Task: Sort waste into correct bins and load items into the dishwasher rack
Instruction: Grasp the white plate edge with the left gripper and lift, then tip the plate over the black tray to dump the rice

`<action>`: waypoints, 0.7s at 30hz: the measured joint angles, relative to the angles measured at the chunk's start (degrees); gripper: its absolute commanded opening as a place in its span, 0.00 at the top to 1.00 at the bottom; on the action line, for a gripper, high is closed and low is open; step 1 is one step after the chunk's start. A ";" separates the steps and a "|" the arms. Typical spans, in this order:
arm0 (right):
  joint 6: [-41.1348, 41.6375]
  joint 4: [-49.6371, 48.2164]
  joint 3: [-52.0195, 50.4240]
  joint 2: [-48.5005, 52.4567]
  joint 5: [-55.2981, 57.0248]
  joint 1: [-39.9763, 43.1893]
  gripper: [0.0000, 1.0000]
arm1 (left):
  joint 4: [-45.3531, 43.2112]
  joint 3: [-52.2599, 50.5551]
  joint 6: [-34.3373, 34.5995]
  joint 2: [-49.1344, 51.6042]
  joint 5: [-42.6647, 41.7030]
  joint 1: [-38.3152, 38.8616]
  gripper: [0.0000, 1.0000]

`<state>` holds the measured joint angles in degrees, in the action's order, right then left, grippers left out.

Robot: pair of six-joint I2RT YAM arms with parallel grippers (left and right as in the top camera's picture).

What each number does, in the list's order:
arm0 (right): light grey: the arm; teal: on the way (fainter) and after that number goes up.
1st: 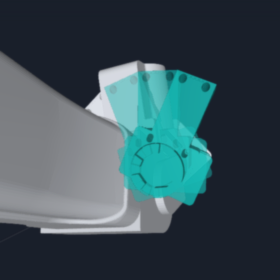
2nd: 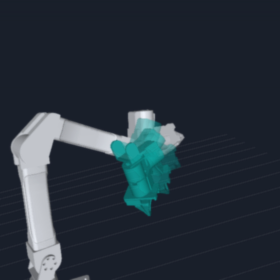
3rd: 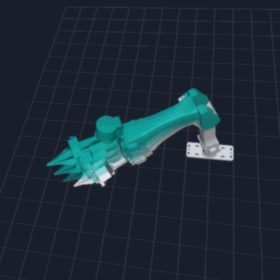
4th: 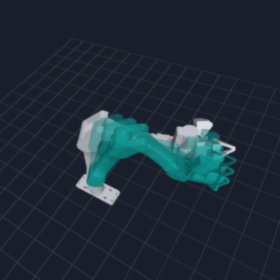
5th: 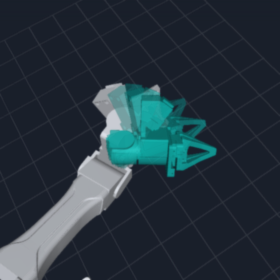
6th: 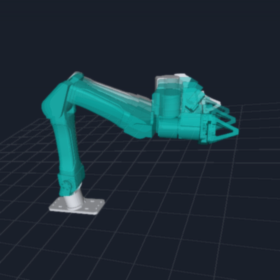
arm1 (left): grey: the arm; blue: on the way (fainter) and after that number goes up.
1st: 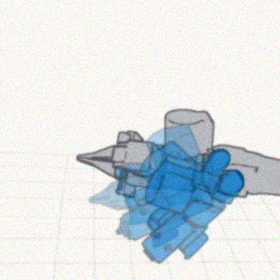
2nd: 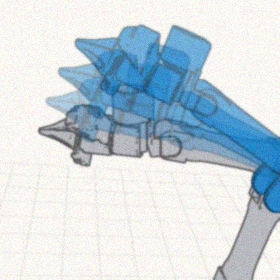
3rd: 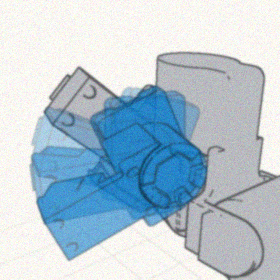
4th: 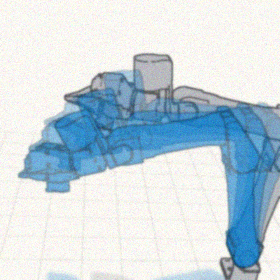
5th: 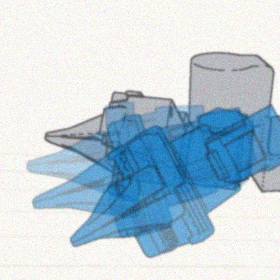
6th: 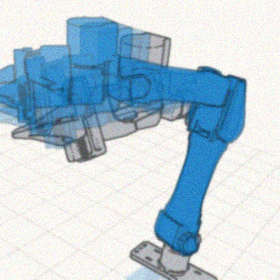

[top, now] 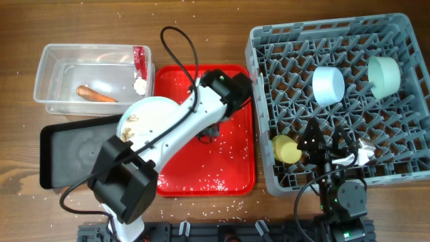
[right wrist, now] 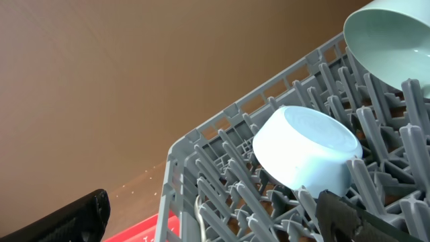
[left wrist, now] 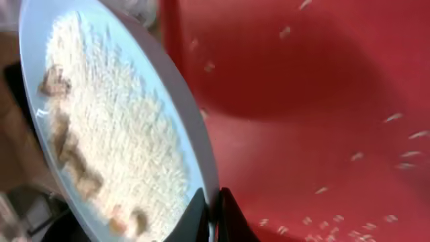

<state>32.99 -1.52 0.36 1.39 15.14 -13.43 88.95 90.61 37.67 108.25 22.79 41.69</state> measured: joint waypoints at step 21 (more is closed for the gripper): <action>0.00 0.02 0.00 0.00 -0.02 0.00 0.00 | -3.89 -2.69 -20.55 -14.01 -30.88 -38.51 0.96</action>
<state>32.99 -1.50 0.36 1.39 15.11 -13.43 85.06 87.92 17.12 94.24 -8.10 3.18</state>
